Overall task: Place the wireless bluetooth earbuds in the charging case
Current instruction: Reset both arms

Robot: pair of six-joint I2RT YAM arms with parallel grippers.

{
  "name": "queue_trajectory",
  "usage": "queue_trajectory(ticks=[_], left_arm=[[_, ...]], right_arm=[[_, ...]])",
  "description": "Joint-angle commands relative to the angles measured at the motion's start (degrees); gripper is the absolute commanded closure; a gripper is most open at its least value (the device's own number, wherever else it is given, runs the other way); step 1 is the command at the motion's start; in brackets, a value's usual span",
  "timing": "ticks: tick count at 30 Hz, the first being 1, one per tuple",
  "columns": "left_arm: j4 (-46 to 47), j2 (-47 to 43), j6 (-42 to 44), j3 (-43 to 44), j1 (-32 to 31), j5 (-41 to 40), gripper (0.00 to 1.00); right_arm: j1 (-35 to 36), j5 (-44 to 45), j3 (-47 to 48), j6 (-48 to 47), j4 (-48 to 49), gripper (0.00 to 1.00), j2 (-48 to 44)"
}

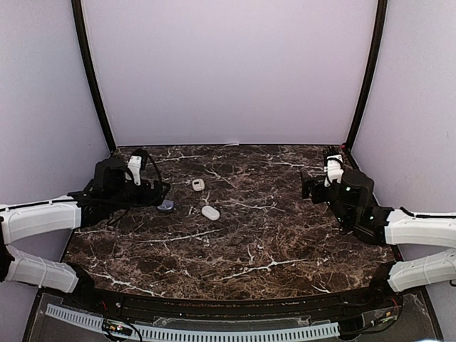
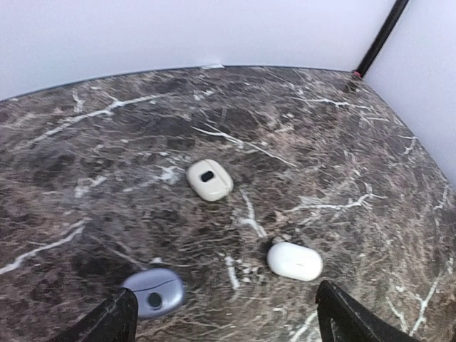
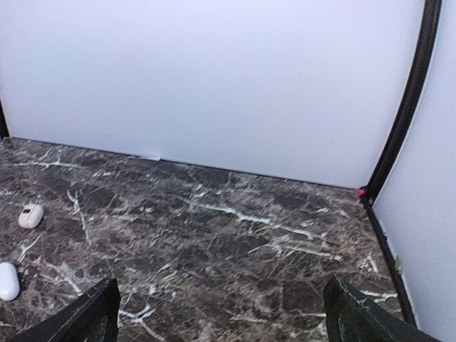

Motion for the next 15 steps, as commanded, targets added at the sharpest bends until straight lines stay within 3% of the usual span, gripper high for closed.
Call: queue_trajectory(ticks=[1,5,8,11,15], left_arm=[[8.18,-9.52,8.98,-10.05,0.63,-12.9,0.01],[19.88,-18.62,14.4,-19.61,1.54,-21.3,0.01],[29.22,-21.45,18.53,-25.88,3.39,-24.02,0.01],[35.53,-21.01,18.59,-29.91,6.87,-25.19,0.01],[41.98,-15.69,18.3,-32.57,13.92,-20.51,0.01]], right_arm=[[-0.95,9.89,-4.92,-11.81,13.51,0.0,-2.24],[-3.87,12.11,-11.2,-16.71,25.04,0.0,-2.29],[-9.03,6.4,-14.61,-17.32,28.05,0.01,-3.26],[-14.14,-1.72,-17.69,-16.88,29.81,0.03,-3.82],[-19.78,-6.53,-22.18,-19.76,39.84,0.06,-0.37]])
